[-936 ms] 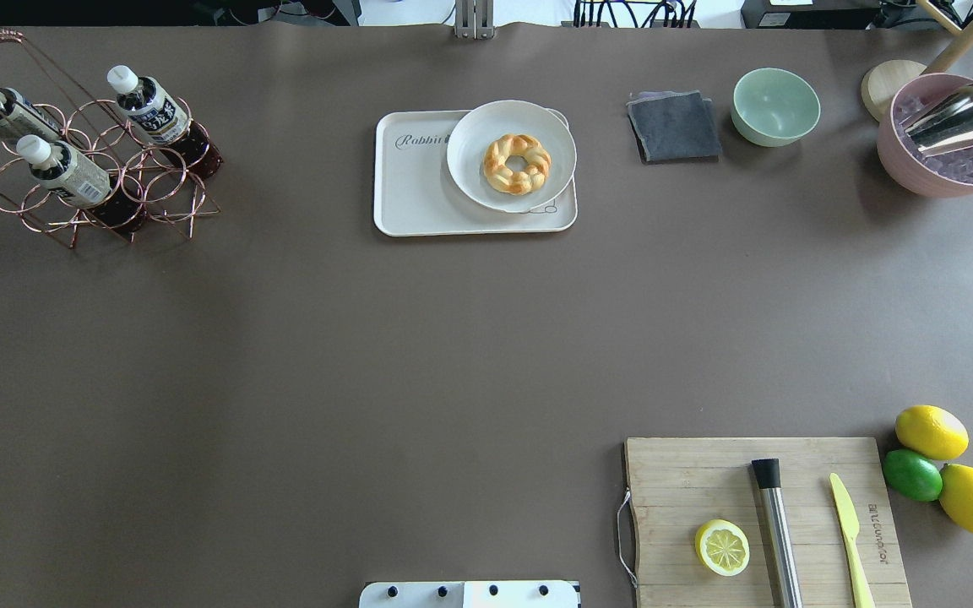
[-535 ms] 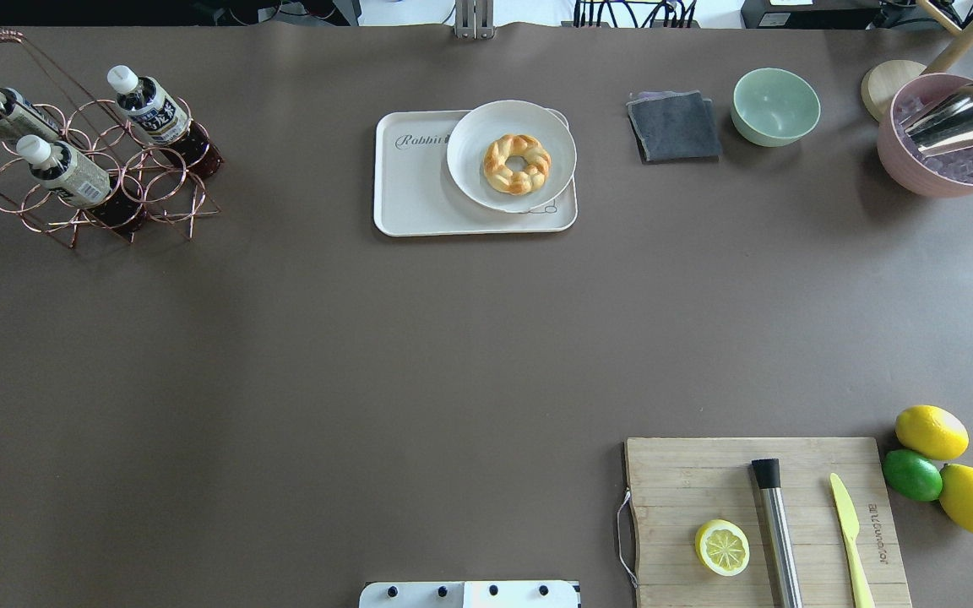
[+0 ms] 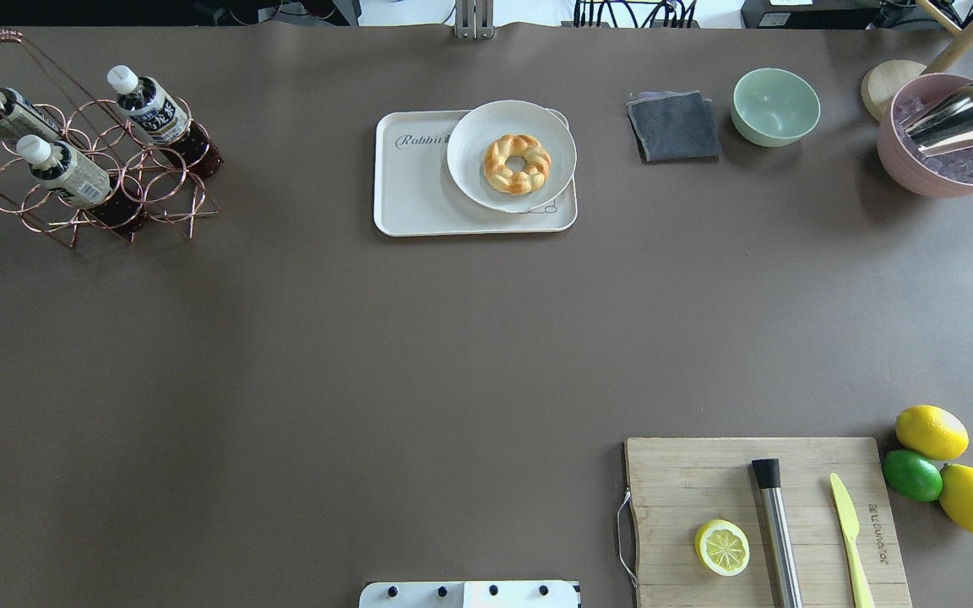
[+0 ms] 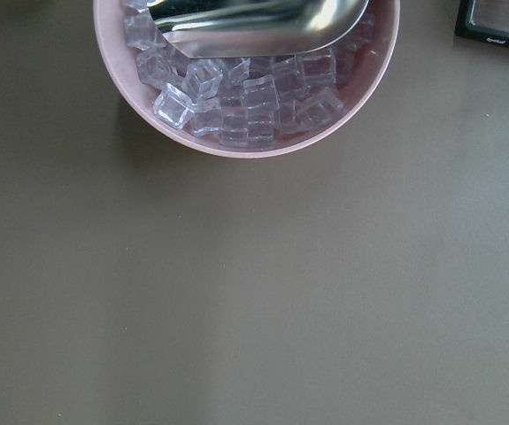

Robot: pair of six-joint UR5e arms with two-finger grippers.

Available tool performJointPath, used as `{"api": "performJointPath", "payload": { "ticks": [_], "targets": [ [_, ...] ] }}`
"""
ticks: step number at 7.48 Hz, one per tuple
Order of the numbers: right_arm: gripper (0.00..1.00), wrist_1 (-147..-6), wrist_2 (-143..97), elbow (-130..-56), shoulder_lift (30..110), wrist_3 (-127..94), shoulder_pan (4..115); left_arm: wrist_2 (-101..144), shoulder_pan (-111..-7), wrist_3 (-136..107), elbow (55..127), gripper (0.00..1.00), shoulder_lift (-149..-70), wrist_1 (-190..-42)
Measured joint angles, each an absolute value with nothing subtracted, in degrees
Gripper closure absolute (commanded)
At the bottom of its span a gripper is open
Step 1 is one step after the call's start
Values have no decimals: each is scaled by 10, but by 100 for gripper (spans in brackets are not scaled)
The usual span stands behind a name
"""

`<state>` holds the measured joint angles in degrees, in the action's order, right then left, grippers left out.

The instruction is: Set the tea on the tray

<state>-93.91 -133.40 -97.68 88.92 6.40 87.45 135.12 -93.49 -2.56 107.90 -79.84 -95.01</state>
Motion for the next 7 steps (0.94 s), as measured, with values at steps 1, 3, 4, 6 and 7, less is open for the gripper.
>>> {"api": "performJointPath", "payload": {
  "ticks": [1, 3, 4, 6, 7],
  "targets": [
    [0, -939, -1334, -977, 890, 63, 875, 1351, -934, -25, 1079, 3, -799, -950],
    [0, -939, -1338, -979, 890, 63, 875, 1352, -930, -24, 1079, 3, -798, -950],
    [0, -939, -1340, -981, 890, 64, 875, 1352, -930, -25, 1079, 3, -798, -949],
    [0, -939, -1344, -981, 890, 66, 873, 1352, -929, -26, 1079, 3, -795, -949],
    [0, -939, -1344, -982, 891, 66, 872, 1353, -929, -25, 1080, 3, -792, -949]
  ]
}}
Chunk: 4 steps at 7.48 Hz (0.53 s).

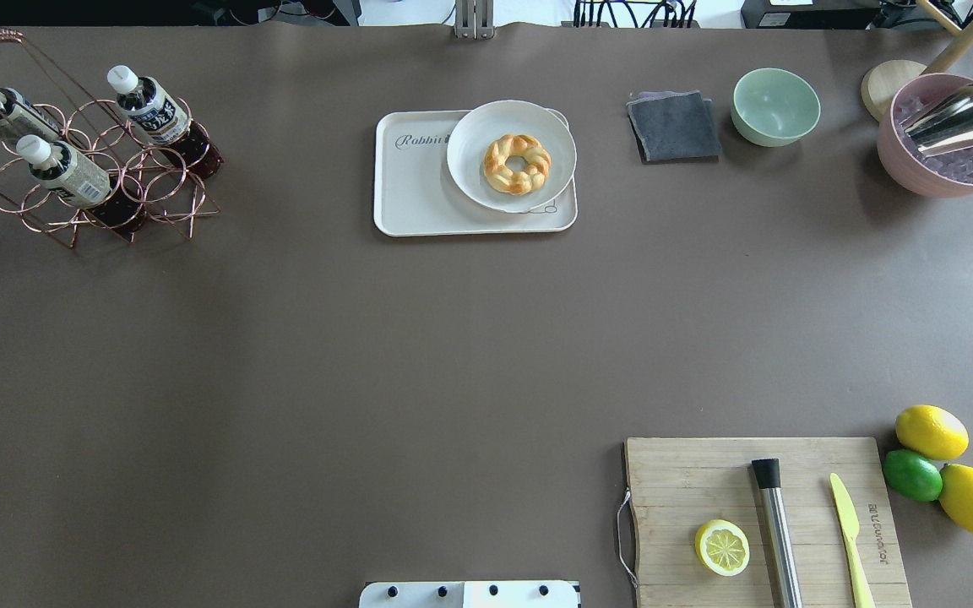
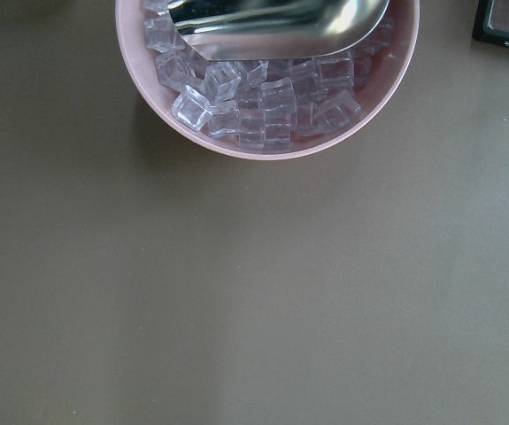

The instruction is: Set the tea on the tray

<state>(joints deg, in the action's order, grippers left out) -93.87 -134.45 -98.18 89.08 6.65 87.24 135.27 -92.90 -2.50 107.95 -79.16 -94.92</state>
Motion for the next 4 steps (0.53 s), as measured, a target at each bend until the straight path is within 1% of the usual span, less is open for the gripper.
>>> {"api": "performJointPath", "payload": {
  "ticks": [4],
  "targets": [
    [0, -940, -1394, -968, 892, 59, 872, 1357, -929, -23, 1081, 3, -780, -950]
  ]
}}
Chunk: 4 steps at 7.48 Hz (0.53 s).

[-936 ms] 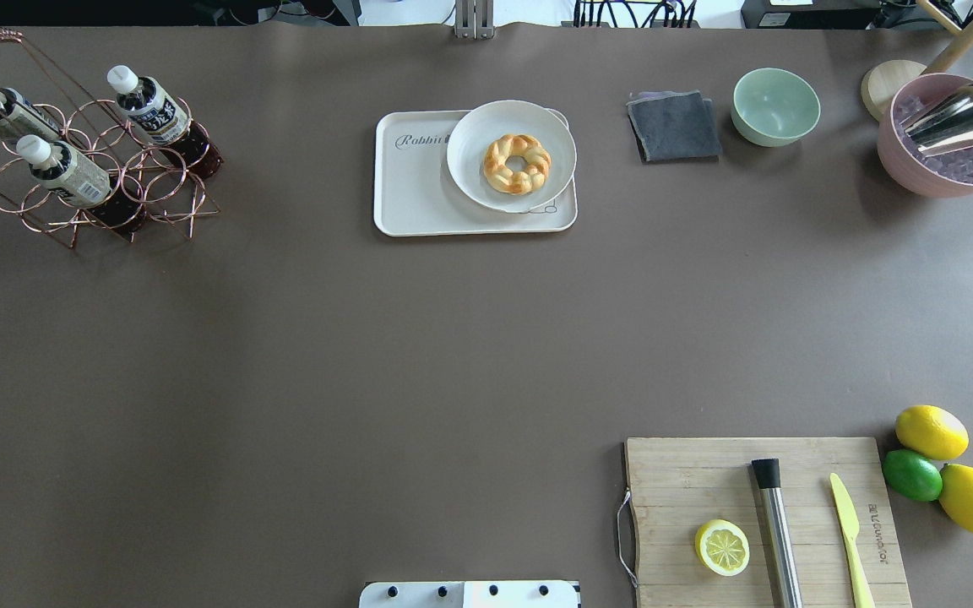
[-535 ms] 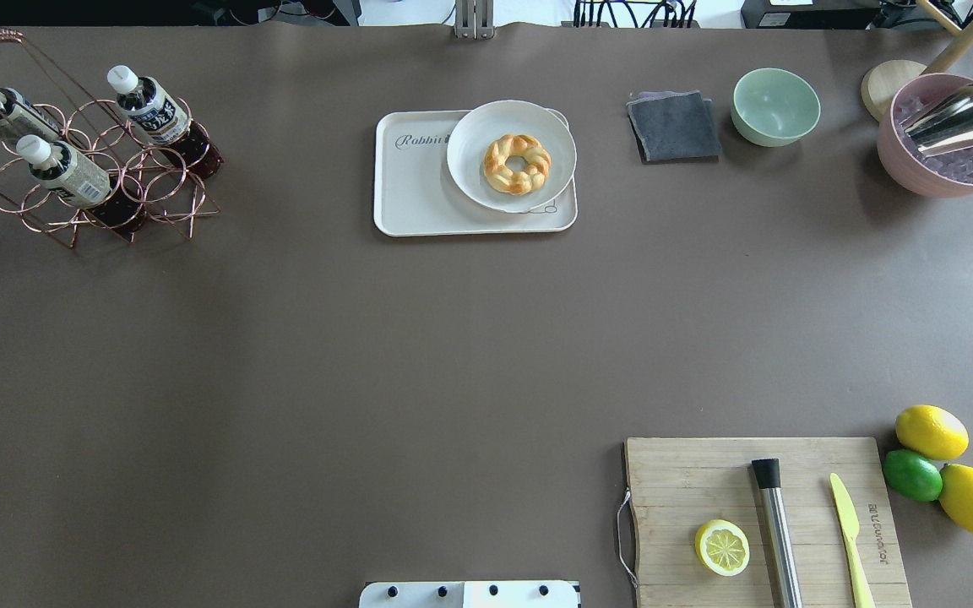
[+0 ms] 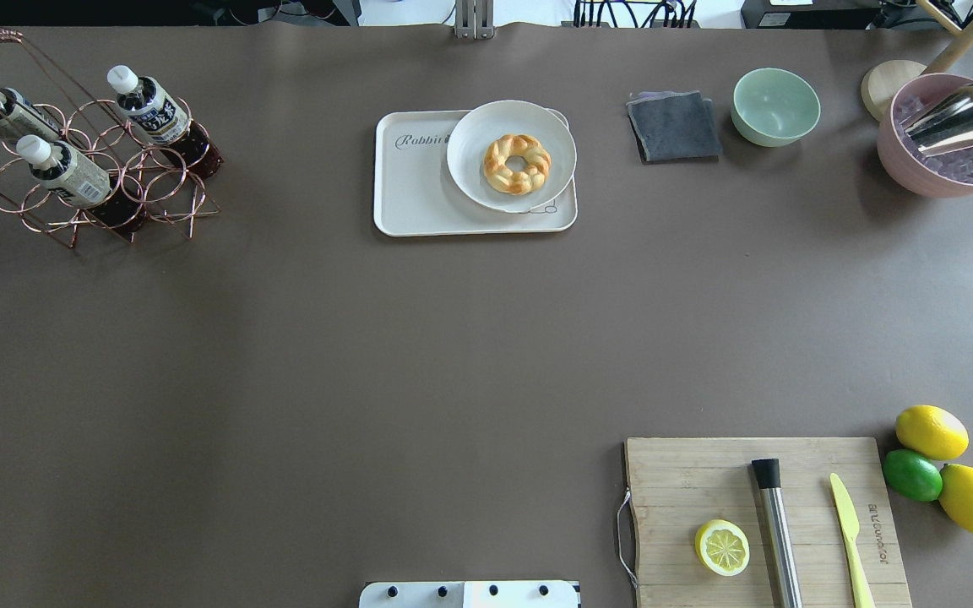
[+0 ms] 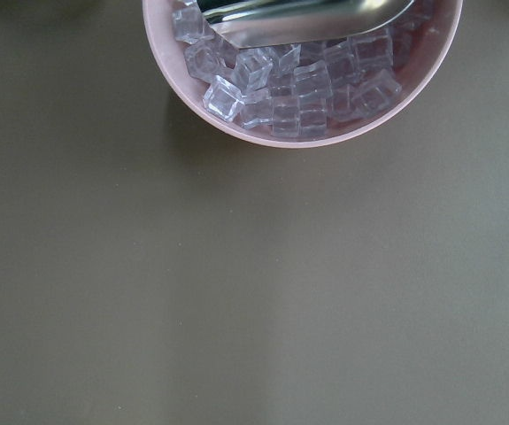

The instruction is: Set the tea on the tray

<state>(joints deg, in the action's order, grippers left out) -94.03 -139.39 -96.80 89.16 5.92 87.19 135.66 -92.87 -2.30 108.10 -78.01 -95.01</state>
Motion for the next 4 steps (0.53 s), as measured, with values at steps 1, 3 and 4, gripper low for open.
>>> {"api": "performJointPath", "payload": {
  "ticks": [1, 3, 4],
  "targets": [
    [0, -940, -1400, -962, 892, 59, 872, 1356, -929, -24, 1084, 3, -780, -950],
    [0, -941, -1403, -959, 891, 55, 872, 1355, -923, -33, 1102, 3, -785, -951],
    [0, -941, -1404, -959, 890, 35, 872, 1354, -920, -64, 1110, 2, -795, -954]
  ]
}}
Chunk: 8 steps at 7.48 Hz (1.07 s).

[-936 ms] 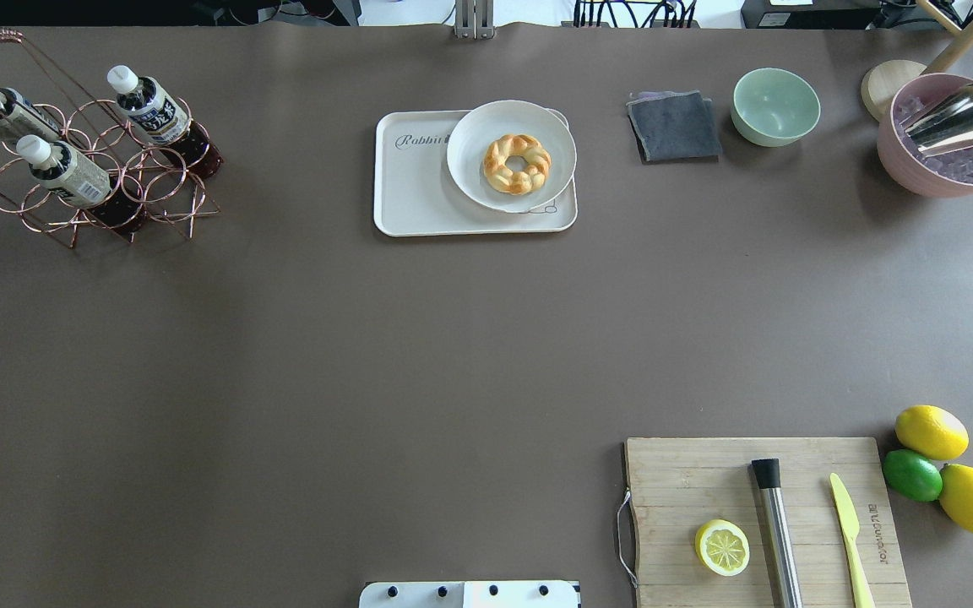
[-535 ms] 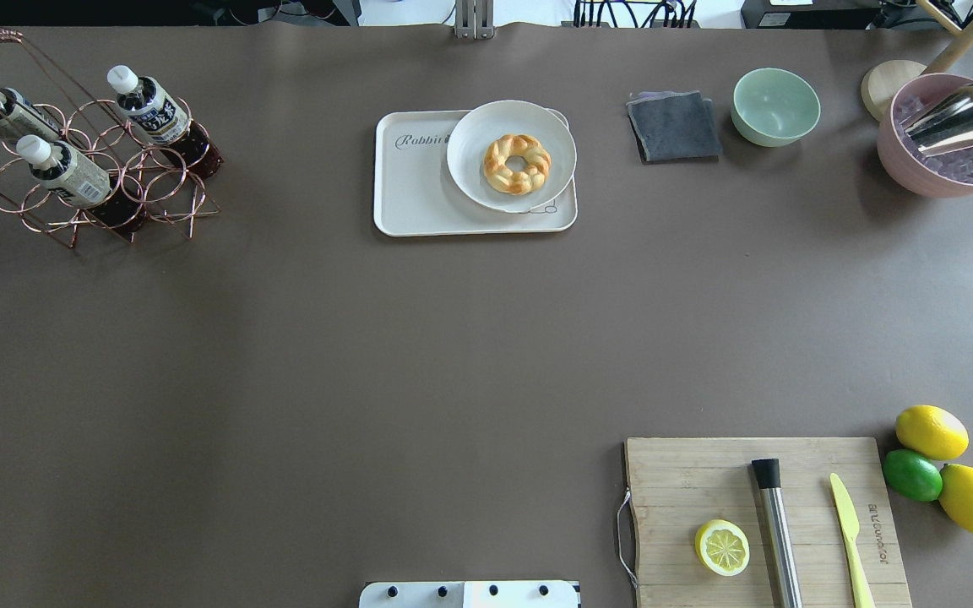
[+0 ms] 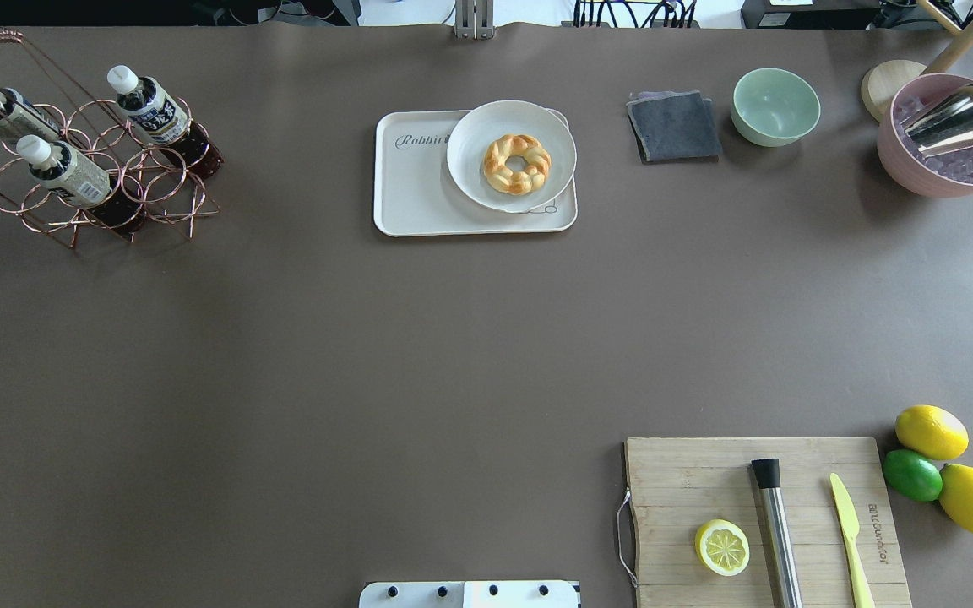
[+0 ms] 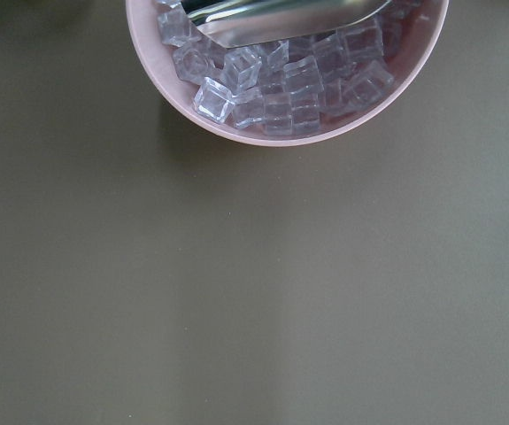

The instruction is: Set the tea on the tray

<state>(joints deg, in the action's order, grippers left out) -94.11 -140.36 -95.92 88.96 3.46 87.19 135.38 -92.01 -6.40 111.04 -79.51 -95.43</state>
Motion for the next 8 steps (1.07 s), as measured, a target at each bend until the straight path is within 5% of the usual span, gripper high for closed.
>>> {"api": "performJointPath", "payload": {
  "ticks": [8],
  "targets": [
    [0, -939, -1443, -969, 905, 47, 868, 1216, -710, -481, 1131, 3, -944, -1050]
  ]
}}
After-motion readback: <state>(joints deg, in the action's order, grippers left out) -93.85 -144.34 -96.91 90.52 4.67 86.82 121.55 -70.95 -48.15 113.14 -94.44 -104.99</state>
